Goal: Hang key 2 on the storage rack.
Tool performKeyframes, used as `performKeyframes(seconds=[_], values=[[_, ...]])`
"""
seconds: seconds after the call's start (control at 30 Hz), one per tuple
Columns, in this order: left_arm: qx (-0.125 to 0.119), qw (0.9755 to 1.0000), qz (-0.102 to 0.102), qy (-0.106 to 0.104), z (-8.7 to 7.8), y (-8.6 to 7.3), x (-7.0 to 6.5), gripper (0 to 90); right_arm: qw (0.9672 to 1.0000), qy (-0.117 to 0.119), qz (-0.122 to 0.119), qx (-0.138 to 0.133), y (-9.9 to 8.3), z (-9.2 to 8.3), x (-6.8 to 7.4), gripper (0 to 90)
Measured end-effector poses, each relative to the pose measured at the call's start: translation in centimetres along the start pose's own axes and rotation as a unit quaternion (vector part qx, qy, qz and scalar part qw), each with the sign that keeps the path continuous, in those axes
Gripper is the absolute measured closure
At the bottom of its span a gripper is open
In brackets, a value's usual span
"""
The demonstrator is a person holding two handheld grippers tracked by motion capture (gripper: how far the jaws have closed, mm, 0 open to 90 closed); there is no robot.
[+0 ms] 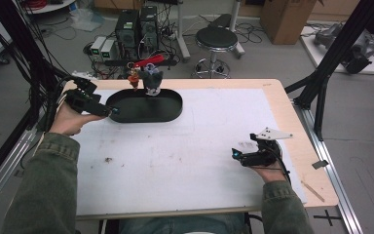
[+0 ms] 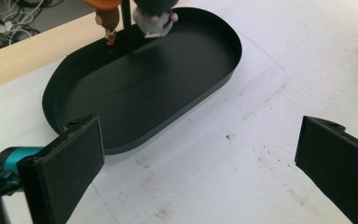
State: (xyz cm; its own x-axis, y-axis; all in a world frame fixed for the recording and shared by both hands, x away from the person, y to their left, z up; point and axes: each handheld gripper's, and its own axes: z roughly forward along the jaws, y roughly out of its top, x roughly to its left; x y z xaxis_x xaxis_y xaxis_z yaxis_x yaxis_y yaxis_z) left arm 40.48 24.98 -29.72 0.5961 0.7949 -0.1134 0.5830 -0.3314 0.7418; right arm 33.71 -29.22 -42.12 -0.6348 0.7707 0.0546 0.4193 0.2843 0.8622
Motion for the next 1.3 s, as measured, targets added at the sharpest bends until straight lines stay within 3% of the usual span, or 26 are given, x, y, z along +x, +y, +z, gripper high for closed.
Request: performKeyframes(seconds=[0.23, 0.4, 1.07, 1.3], values=[[-0.017, 0.9998, -0.010, -0.003, -0.4, -2.7, 0.3, 1.7, 1.0000, 0.000, -0.002, -0.001, -0.1, -0.1, 0.0, 0.6], [-0.026, 0.9996, -0.006, -0.004, -0.7, -4.2, 0.3, 1.7, 1.0000, 0.000, -0.001, -0.001, -0.1, -0.1, 0.0, 0.6], [-0.014, 0.9998, 0.012, 0.007, 0.0, -8.8, -0.8, 1.7, 1.0000, -0.001, -0.001, 0.001, -0.1, 0.0, 0.0, 0.6], [-0.035, 0.9993, 0.006, 0.016, -0.2, -10.1, -1.1, 1.7, 1.0000, -0.001, 0.000, 0.002, -0.1, 0.0, 0.0, 0.6]])
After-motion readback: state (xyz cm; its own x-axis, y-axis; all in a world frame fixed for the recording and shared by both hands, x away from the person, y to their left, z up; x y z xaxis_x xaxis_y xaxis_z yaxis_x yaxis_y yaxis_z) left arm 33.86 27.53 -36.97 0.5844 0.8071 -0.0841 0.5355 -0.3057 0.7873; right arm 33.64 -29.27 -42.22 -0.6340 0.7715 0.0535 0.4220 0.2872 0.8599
